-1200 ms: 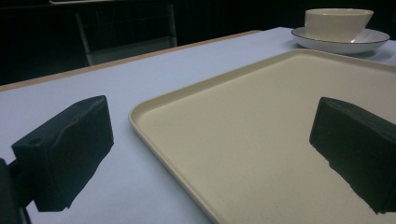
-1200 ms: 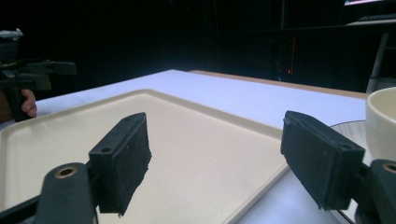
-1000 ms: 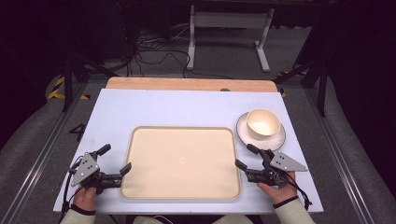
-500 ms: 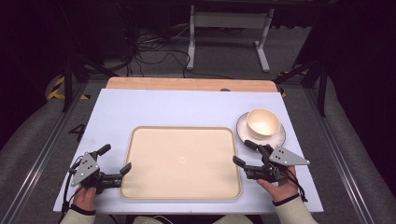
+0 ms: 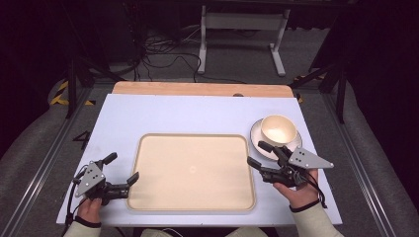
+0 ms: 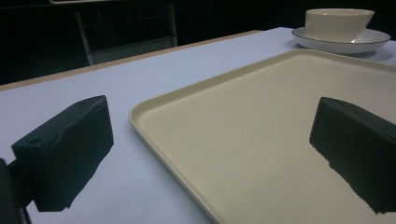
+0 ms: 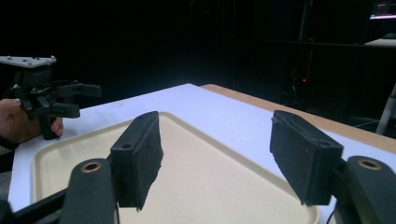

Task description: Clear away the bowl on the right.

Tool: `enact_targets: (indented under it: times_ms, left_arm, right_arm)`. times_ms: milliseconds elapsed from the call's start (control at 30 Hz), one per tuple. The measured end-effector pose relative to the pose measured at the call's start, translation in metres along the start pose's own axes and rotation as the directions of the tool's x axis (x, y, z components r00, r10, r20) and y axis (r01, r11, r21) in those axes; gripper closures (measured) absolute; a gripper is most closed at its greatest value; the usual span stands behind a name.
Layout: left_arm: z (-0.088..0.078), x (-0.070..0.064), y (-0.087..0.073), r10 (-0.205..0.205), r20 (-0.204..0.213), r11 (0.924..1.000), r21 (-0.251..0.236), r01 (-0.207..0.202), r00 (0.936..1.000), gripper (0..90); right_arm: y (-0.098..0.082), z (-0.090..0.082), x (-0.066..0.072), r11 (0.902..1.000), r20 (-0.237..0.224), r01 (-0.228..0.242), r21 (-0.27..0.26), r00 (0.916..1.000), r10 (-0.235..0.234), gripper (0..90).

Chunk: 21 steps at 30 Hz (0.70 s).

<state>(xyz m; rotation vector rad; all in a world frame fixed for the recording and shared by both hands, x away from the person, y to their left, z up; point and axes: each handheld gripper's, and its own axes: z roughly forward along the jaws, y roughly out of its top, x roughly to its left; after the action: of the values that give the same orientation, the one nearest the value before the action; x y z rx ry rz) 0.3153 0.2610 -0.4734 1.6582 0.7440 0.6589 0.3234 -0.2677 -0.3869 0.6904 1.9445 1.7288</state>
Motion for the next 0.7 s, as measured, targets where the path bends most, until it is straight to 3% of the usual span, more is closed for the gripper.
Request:
enact_targets:
  times_ms: [167,533,700]
  left_arm:
    - [0.0,0.0,0.0,-0.001,-0.001,1.0,0.004,0.001,1.0,0.3]
    - [0.0,0.0,0.0,0.004,0.001,1.0,0.009,-0.004,1.0,0.3]
    - [0.0,0.0,0.0,0.004,0.001,1.0,0.008,-0.004,1.0,0.3]
  right_arm:
    - [0.01,0.0,0.001,0.9988,0.001,0.043,-0.022,0.9991,-0.043,37.0]
    - [0.025,0.004,-0.007,0.9996,-0.006,0.026,-0.011,0.9996,-0.026,38.9]
    - [0.031,0.005,-0.015,0.9972,-0.002,0.06,-0.044,0.9982,-0.061,43.0]
